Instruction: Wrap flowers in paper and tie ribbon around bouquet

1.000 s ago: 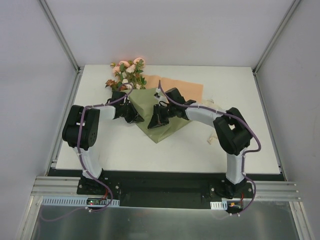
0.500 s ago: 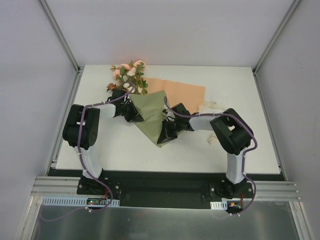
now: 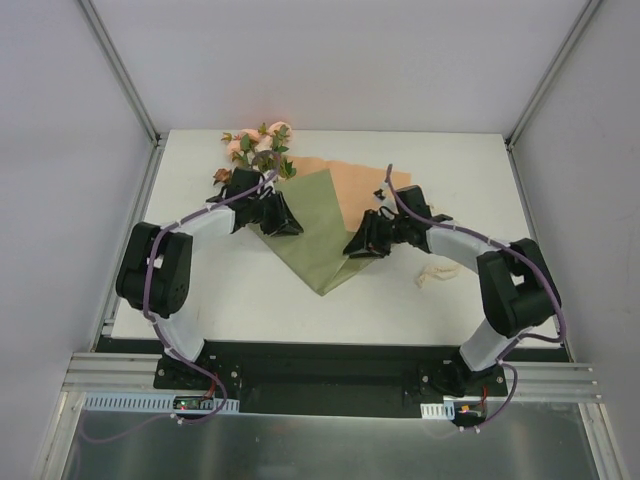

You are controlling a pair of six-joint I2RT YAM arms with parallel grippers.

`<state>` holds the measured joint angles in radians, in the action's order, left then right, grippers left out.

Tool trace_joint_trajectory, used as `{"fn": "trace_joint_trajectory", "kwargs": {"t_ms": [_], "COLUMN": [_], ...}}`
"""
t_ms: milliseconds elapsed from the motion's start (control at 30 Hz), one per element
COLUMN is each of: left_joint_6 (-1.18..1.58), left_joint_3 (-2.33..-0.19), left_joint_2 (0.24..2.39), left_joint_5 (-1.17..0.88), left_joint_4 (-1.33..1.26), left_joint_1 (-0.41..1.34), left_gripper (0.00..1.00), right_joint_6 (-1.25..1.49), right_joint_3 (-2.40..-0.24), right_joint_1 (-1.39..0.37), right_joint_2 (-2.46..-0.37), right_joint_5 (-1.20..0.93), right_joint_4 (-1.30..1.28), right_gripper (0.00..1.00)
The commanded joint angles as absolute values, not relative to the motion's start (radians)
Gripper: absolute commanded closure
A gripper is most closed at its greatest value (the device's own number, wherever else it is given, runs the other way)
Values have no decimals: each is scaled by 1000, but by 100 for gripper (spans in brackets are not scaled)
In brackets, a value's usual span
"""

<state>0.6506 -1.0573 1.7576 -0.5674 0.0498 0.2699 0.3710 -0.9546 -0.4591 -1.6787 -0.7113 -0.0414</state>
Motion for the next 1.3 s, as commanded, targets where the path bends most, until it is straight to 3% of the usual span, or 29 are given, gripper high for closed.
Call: {"fn": "trace_joint_trajectory", "kwargs": {"t_ms": [0, 200, 333, 567, 800, 1267], "left_joint_6": [676, 730, 762, 808, 839, 857], "left_joint_3": [-1084, -1106, -1134, -1126, -1071, -1012], "left_joint_2": [1693, 1821, 1901, 1947, 1945, 1987], "left_joint_5": [-600, -614, -635, -621, -500, -436], "left_joint_4": [43, -43, -95, -178, -172, -149], "left_joint_1": [379, 497, 534, 560, 548, 506], "left_gripper": [79, 84, 85, 84, 83, 91], "right_joint_6": [394, 370, 353, 382, 465, 486], "right_joint_3": [-888, -813, -764, -713, -692, -703], "right_joint_1": [-341, -244, -213, -169, -167, -152], "right_joint_2": [-1605, -1565, -1548, -1637, -1700, -1740], "right_joint_5": [-692, -693, -666, -655, -585, -497], "right_joint_4": [-60, -48, -31, 124, 288, 317], "right_gripper": [54, 28, 20, 20, 29, 33]}}
